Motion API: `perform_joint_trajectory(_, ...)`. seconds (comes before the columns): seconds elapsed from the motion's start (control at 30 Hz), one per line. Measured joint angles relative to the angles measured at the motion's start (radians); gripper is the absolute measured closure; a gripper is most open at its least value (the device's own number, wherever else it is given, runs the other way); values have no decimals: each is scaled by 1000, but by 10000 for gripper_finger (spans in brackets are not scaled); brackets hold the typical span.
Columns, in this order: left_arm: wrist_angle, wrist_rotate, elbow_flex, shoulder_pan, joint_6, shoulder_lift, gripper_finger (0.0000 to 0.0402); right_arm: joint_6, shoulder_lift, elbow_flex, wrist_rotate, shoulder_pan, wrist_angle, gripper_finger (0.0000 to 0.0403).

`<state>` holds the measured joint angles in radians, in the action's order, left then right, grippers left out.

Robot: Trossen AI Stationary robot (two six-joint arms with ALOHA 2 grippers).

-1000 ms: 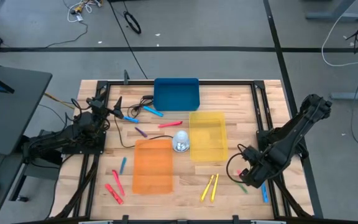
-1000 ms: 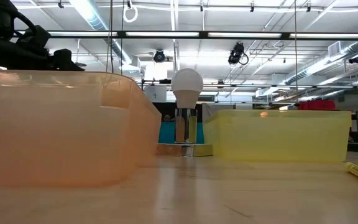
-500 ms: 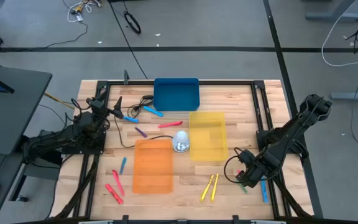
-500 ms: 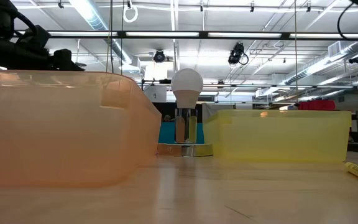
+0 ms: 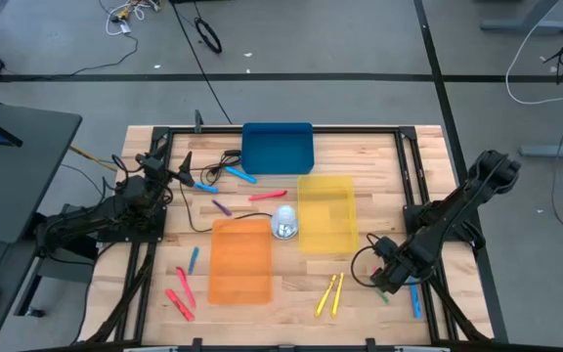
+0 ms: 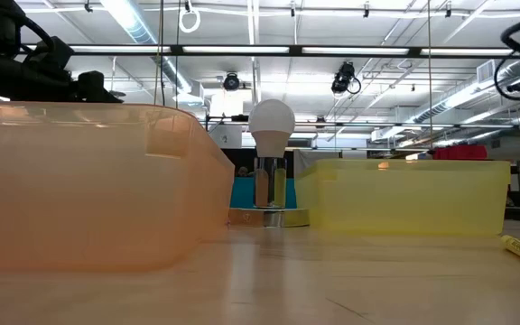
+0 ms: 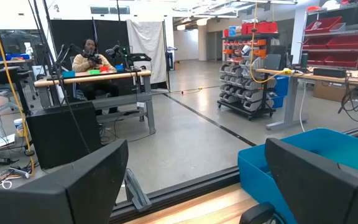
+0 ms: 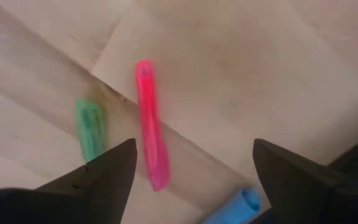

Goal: Pick & Place Markers
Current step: Put the small pink pen into the yellow bin

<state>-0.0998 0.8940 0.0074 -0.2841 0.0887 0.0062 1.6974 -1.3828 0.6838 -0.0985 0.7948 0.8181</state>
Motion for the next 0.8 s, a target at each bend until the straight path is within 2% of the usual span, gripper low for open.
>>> perform_joint_trajectory(0.4,0,0,0,0,0,0,19,-39,-104,0,-6,-6,-72,80)
perform_joint_trajectory(0.6,0,0,0,0,0,0,19,-37,-112,1,-5,-6,-81,82)
perform_joint_trajectory(0.8,0,0,0,0,0,0,19,-12,-113,2,-11,-6,-88,126)
